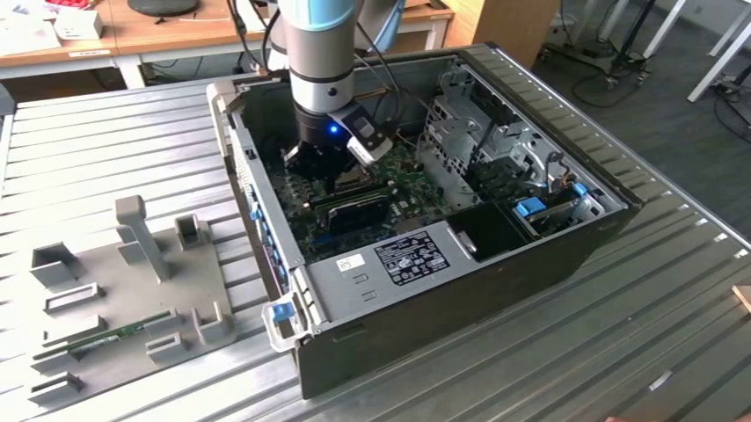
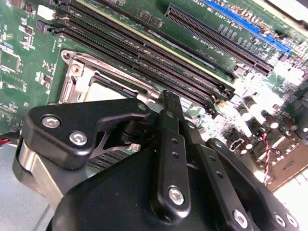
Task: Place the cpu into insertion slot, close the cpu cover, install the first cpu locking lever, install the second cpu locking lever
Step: 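Install the second cpu locking lever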
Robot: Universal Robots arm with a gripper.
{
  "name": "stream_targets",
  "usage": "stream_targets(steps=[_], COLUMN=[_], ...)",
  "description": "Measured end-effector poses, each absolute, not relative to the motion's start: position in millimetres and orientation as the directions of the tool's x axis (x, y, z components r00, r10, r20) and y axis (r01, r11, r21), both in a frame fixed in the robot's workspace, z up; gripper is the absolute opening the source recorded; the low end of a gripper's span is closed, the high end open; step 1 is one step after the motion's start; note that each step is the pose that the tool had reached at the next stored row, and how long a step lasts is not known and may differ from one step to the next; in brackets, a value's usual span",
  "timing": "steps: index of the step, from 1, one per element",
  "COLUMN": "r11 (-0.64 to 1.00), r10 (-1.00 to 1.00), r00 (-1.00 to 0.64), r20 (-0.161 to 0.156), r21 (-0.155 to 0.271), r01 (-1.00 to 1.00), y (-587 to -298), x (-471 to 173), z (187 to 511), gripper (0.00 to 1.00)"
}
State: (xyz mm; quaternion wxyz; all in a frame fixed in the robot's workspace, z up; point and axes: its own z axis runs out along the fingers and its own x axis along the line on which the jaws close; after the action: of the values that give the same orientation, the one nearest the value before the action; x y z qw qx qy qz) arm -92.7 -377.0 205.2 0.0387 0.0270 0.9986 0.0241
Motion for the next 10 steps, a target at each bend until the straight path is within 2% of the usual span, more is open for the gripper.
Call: stream_targets(steps=[10], r11=[0.997], r10=[0.057], r00=[-0.996], r20=[-0.075], r21=[0.063], r01=[0.052], y=[-377.1], x=[-93.6], z=[201.6], gripper=[0.11])
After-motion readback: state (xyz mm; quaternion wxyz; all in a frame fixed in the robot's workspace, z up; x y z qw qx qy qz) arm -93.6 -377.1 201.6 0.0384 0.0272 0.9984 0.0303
